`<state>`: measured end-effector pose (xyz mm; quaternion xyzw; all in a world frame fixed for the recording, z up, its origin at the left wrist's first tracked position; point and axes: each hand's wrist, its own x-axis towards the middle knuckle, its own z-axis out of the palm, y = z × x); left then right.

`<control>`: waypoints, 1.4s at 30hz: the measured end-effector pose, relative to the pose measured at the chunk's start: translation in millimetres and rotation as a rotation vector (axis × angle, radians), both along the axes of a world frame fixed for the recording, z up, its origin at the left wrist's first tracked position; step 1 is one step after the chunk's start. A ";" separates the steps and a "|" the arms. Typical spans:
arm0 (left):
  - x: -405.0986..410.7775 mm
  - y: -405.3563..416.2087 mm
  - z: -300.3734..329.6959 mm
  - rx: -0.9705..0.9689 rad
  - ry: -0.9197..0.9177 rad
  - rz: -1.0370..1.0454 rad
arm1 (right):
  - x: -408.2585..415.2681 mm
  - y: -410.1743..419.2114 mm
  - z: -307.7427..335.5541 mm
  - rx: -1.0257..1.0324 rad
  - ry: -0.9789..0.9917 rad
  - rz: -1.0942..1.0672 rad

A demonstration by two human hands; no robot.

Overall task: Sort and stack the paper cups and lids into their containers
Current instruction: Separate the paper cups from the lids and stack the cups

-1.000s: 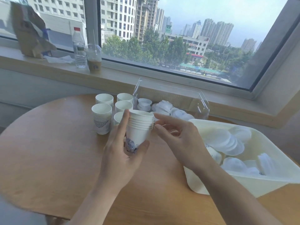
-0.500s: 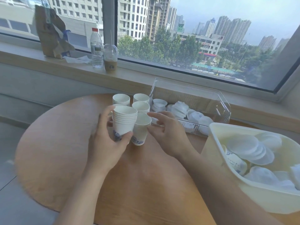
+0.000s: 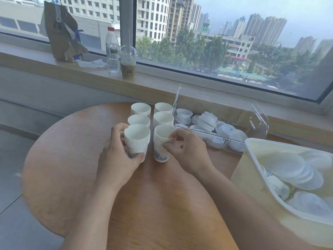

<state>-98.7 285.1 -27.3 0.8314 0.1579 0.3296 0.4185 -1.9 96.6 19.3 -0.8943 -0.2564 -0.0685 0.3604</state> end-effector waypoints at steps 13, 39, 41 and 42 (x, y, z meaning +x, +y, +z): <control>8.7 -1.8 -5.1 0.029 0.091 -0.024 | -0.5 -0.1 -0.6 0.014 0.011 -0.006; 13.2 -206.1 33.1 0.168 -0.204 -0.701 | -31.3 -220.2 93.9 -0.443 -0.022 -0.119; 11.9 -212.4 31.6 0.180 -0.177 -0.737 | -27.8 -229.2 86.5 -0.555 0.018 -0.096; 11.0 -213.8 31.5 0.182 -0.172 -0.740 | -26.2 -231.0 82.7 -0.593 0.033 -0.081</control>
